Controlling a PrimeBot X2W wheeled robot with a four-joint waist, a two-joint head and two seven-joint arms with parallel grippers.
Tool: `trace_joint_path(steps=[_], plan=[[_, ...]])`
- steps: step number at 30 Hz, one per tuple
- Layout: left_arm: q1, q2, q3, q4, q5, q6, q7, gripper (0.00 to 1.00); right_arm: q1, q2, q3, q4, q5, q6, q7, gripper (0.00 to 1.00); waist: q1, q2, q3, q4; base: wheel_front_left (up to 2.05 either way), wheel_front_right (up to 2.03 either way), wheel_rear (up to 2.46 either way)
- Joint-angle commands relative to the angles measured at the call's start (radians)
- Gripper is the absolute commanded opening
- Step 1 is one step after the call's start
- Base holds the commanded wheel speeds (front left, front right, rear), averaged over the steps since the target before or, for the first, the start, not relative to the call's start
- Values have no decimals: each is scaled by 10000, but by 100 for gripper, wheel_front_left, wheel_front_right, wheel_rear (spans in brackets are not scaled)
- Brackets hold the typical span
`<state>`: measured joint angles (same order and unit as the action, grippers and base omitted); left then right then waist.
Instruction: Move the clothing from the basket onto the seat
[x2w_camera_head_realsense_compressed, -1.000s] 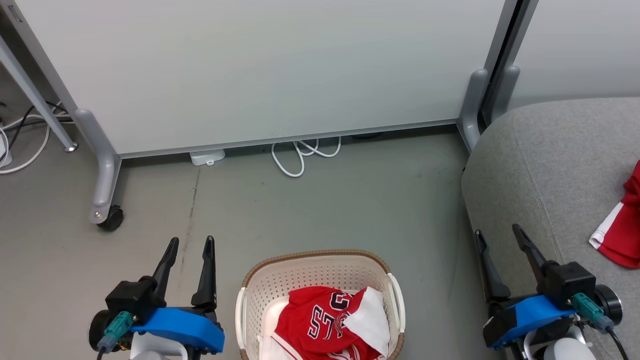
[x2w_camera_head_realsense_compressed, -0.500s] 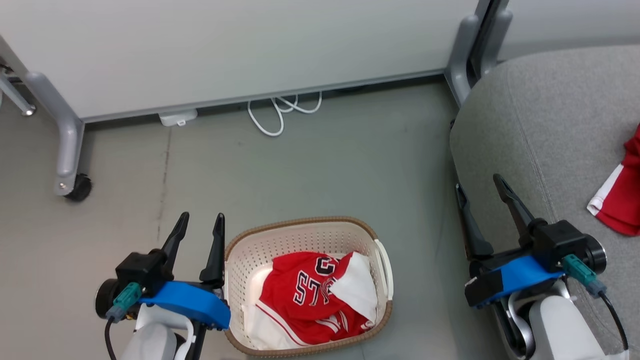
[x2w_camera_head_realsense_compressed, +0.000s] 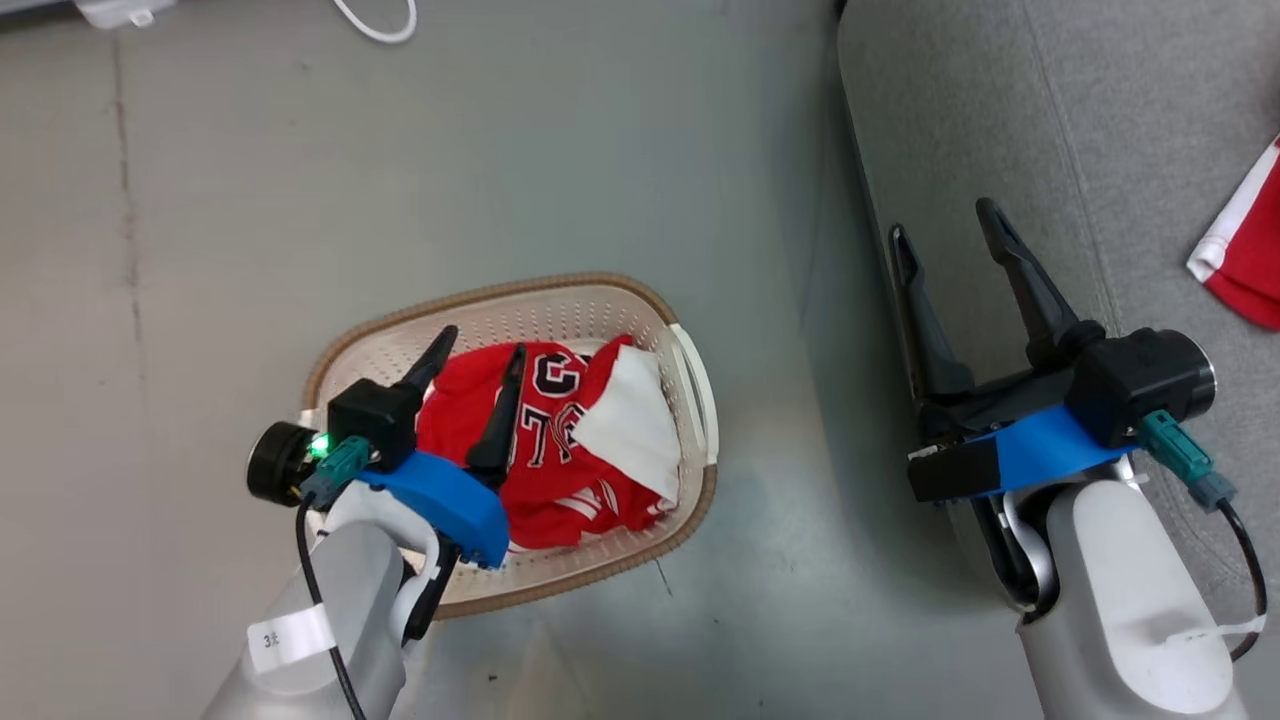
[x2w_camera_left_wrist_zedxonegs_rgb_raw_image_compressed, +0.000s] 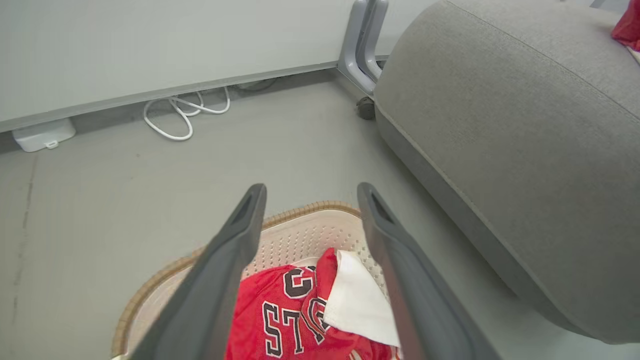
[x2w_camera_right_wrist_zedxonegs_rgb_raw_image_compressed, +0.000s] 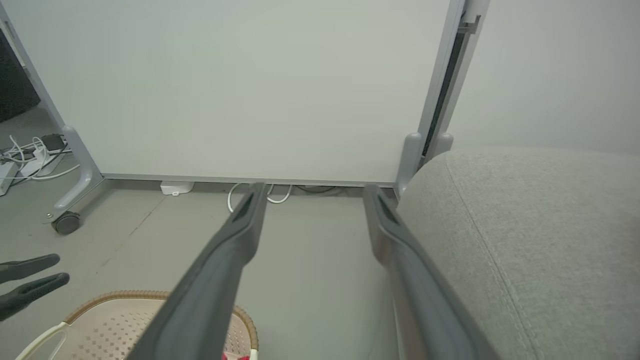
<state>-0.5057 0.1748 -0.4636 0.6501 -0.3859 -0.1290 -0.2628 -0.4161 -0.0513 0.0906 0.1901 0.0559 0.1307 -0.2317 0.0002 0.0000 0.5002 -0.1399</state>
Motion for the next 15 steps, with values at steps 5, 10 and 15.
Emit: trace_joint_path(steps=[5, 10, 15], plan=[[-1116, 216, -1207, 1052, -453, -24, -30, 100, -495, 15, 221, -179, 184, 1, -152, 100, -2, 0, 1821, -881, 0, 0, 0], [-2026, 463, -2436, 2015, -1066, -24, 91, 100, -761, 17, 399, -336, 366, 1, -251, 100, -2, 0, 2712, -1290, 0, 0, 0], [-2694, 890, -3549, 2645, -1580, -24, 435, 100, -900, 16, 587, -480, 659, 1, -316, 100, -2, 0, 3377, -1694, 0, 0, 0]])
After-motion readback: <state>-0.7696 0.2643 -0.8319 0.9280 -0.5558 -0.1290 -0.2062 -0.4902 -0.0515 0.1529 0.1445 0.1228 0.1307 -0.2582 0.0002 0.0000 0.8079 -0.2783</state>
